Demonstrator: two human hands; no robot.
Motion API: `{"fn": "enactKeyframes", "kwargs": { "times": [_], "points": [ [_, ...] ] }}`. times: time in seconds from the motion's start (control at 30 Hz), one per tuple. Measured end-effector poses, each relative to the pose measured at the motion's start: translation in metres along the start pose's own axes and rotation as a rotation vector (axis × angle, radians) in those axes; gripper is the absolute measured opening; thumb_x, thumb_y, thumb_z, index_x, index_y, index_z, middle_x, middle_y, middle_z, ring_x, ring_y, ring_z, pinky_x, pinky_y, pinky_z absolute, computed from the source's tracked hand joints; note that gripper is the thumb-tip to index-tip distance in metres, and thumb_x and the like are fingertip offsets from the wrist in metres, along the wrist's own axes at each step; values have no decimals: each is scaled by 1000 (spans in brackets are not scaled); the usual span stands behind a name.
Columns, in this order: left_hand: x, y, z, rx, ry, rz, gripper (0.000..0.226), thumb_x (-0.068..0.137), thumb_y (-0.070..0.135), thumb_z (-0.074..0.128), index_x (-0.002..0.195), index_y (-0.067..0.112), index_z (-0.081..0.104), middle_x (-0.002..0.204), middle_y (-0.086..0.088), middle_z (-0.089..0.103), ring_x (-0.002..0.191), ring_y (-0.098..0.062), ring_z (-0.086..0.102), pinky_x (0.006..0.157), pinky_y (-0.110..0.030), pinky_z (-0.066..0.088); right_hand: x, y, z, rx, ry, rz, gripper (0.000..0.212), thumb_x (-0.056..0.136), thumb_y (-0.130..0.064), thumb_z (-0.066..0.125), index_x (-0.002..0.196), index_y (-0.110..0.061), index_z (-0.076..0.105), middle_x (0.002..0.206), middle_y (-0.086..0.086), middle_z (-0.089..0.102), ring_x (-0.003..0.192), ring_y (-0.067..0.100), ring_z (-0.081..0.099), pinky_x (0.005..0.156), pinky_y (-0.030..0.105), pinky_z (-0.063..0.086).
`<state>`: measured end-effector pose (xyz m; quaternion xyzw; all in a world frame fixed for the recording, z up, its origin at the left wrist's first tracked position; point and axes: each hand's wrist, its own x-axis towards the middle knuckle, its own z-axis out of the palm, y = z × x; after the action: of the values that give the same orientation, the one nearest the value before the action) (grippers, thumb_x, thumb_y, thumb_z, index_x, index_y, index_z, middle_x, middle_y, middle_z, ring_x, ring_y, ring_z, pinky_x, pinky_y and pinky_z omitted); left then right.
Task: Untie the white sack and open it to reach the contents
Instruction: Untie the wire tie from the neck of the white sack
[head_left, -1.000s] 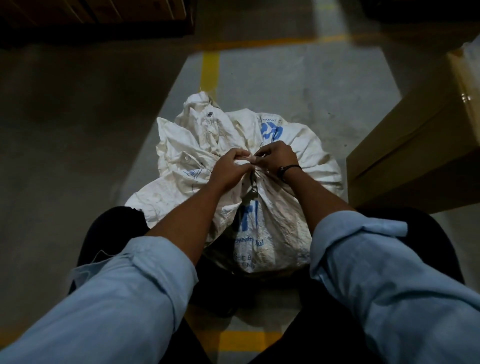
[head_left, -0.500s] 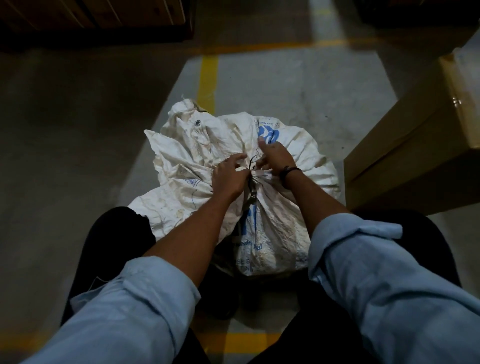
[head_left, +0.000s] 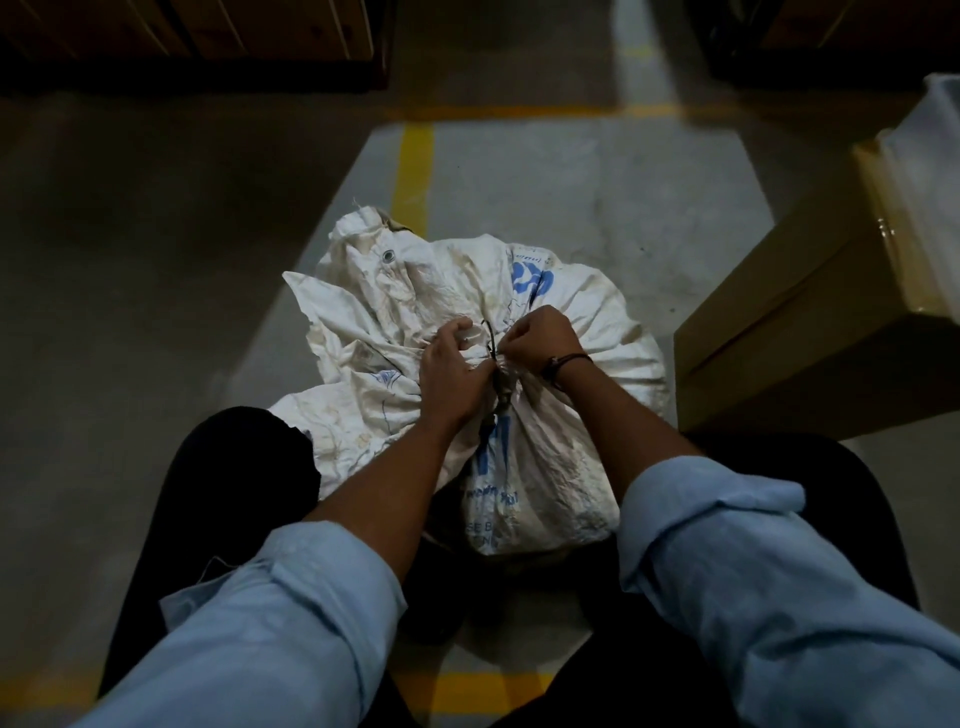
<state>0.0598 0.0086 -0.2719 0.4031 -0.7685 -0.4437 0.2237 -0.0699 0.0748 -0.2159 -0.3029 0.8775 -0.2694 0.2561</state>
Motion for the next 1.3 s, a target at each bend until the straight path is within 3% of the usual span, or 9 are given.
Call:
{"fn": "enactKeyframes", "kwargs": {
  "times": [0.1, 0.23, 0.53, 0.77, 0.87, 1.0, 1.07, 1.17, 1.3],
  "points": [
    [-2, -3, 1, 25, 6, 20, 65, 72, 43, 72, 129, 24, 47, 123, 0, 62, 109, -21, 58, 95, -45, 47, 4, -6, 1, -78, -40, 23, 21, 66, -16, 78, 78, 2, 76, 77, 14, 73, 76, 20, 68, 66, 33, 55],
    [-4, -11, 2, 41, 12, 64, 67, 73, 40, 72, 131, 23, 45, 126, 0, 61, 109, -22, 59, 95, -48, 48, 10, -14, 3, -197, -95, 74, 40, 63, -32, 86, 79, 1, 67, 77, 12, 64, 72, 19, 57, 60, 27, 41],
    [-1, -19, 4, 21, 13, 96, 66, 74, 40, 65, 133, 20, 45, 121, -2, 63, 107, -19, 59, 94, -44, 48, 16, -25, 15, -323, -130, 72, 39, 70, -35, 76, 73, -9, 46, 103, 21, 62, 81, 27, 55, 61, 24, 35],
    [2, -22, 7, 40, 39, 118, 66, 75, 45, 61, 133, 15, 49, 116, -5, 63, 103, -26, 58, 91, -42, 47, 1, -28, 27, -408, 6, 154, 40, 85, -26, 60, 124, -18, 53, 140, 11, 39, 127, 32, 40, 104, 51, 32],
    [0, -22, 6, 40, 40, 113, 64, 76, 46, 58, 133, 20, 48, 119, -1, 63, 106, -27, 57, 93, -42, 45, -9, -33, 31, -492, 79, 141, 35, 87, -24, 54, 122, -22, 56, 136, 9, 44, 128, 31, 39, 106, 54, 24],
    [-2, -24, 7, 58, 35, 108, 63, 78, 47, 60, 134, 23, 45, 123, 1, 61, 110, -24, 56, 96, -41, 45, -4, -26, 26, -311, -28, 222, 48, 80, -33, 65, 123, -17, 53, 133, 11, 47, 127, 33, 43, 104, 50, 34],
    [-1, -25, 7, 37, 43, 92, 64, 74, 40, 59, 135, 24, 45, 121, 0, 62, 110, -24, 57, 95, -46, 47, -5, -21, 26, -247, -22, 209, 51, 75, -41, 67, 117, -13, 59, 128, 12, 50, 122, 34, 47, 101, 49, 41],
    [-1, -22, 6, 27, 40, 83, 73, 69, 37, 56, 139, 20, 43, 124, -4, 61, 111, -26, 56, 95, -46, 46, -11, -12, 30, -91, 51, 127, 25, 73, -40, 65, 80, -18, 72, 114, 10, 55, 110, 30, 53, 92, 46, 46],
    [-1, -17, 5, 12, 31, 69, 78, 69, 39, 55, 143, 22, 39, 136, 0, 56, 118, -24, 54, 101, -47, 44, -10, -2, 35, 42, 94, 91, 22, 67, -41, 62, 56, -22, 62, 100, 11, 62, 102, 27, 57, 84, 43, 49]
  ]
}}
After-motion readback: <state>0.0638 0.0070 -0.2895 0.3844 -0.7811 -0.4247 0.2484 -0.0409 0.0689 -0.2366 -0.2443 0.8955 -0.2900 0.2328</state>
